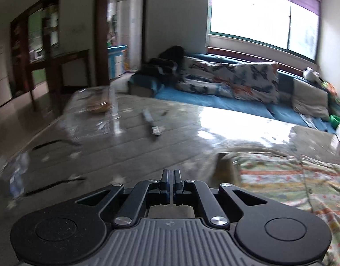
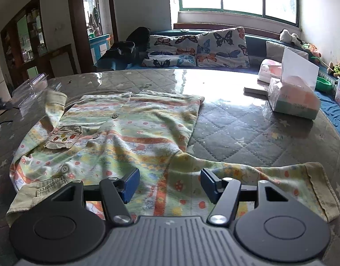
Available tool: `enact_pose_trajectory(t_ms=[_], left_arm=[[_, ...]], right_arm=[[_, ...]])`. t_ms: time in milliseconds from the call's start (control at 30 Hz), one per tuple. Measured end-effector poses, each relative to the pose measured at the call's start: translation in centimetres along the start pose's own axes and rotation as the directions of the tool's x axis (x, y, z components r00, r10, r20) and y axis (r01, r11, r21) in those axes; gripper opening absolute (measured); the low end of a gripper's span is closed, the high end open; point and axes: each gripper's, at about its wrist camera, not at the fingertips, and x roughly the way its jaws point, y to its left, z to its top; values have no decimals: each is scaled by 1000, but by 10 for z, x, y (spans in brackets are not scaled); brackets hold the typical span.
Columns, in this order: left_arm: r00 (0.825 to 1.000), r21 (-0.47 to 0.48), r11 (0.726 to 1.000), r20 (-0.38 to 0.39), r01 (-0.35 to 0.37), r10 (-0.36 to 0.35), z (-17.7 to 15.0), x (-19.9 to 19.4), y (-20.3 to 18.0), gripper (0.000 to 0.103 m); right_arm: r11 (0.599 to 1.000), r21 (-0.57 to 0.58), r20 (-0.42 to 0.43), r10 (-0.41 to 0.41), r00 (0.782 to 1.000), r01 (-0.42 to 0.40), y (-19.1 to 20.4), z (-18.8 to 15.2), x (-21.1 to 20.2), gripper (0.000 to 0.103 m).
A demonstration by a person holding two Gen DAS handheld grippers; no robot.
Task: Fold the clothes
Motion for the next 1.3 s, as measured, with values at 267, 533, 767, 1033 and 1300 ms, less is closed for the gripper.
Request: enact_pose_trajectory(t_ms=[267, 533, 767, 1033, 1300], left_arm=[[991, 25, 993, -64, 117, -116, -4, 12, -37, 7], [978, 185, 963, -111, 196, -177, -2, 57, -130, 39], [979, 273, 947, -157, 167, -128, -5, 104, -168, 40], [979, 284, 946, -169, 157, -112, -8, 120, -170, 7], [991, 132, 982, -44, 135, -130, 19, 69, -109, 3]], right_arm=[[1000, -7, -8, -1, 1000, 1, 6, 0, 1, 63], [1000, 8, -23, 11, 1000, -11, 5, -3, 4, 63], [1000, 18, -41, 21, 999, -21, 1, -5, 7, 63], [999, 27, -43, 21, 999, -19, 0, -6, 7, 63], [1000, 24, -19, 12, 1000, -12, 2, -5, -3, 63]])
